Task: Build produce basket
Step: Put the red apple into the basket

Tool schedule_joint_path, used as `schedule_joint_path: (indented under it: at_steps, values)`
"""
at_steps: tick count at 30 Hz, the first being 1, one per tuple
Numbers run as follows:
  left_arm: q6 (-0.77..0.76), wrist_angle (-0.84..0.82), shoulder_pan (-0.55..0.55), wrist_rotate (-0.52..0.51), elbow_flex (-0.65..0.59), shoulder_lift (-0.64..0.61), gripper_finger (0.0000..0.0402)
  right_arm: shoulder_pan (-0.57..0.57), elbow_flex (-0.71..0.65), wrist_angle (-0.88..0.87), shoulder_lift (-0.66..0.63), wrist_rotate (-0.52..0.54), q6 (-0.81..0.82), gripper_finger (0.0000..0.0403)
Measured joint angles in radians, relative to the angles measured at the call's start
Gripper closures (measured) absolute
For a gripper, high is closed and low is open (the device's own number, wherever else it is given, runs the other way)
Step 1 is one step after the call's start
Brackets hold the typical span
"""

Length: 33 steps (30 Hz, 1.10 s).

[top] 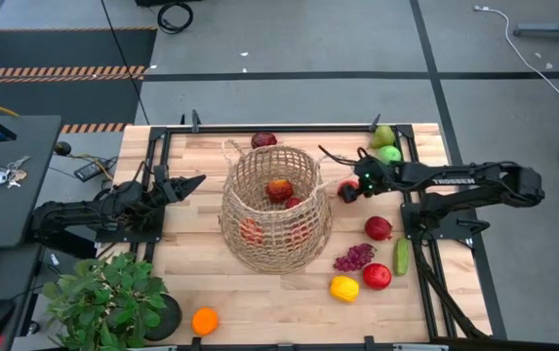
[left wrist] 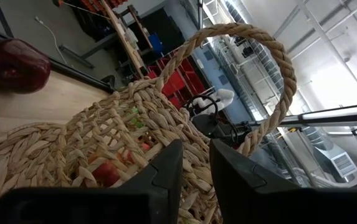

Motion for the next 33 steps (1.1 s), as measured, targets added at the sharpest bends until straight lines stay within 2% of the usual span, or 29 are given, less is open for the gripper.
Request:
schedule_joint_path:
  at_steps: [3,10,14,17,23,27,33]
  values:
    - [0.0,0.0,0.0,0.0,0.0,0.0,0.0317,-0.018,0.0,-0.002,-0.032,-0.115,0.065,0.0039]
    - [0.0,0.0,0.0,0.0,0.0,0.0,0.0311,-0.034,0.001,0.003,-0.12,-0.528,0.221,0.0038]
    - [0.0,0.0,0.0,0.0,0.0,0.0,0.0311,-0.017,0.001,0.042,-0.187,-0.652,0.346,0.0038]
    - [0.0,0.0,0.0,0.0,0.0,0.0,0.031,0.006,0.018,0.061,-0.245,-0.656,0.413,0.0038]
    - [0.0,0.0,0.0,0.0,0.0,0.0,0.0311,0.04,0.122,0.063,-0.315,-0.599,0.456,0.0038]
    - [0.0,0.0,0.0,0.0,0.0,0.0,0.0312,0.047,0.209,0.071,-0.322,-0.552,0.454,0.0037]
    - [0.0,0.0,0.0,0.0,0.0,0.0,0.0312,0.047,0.308,0.127,-0.318,-0.549,0.45,0.0037]
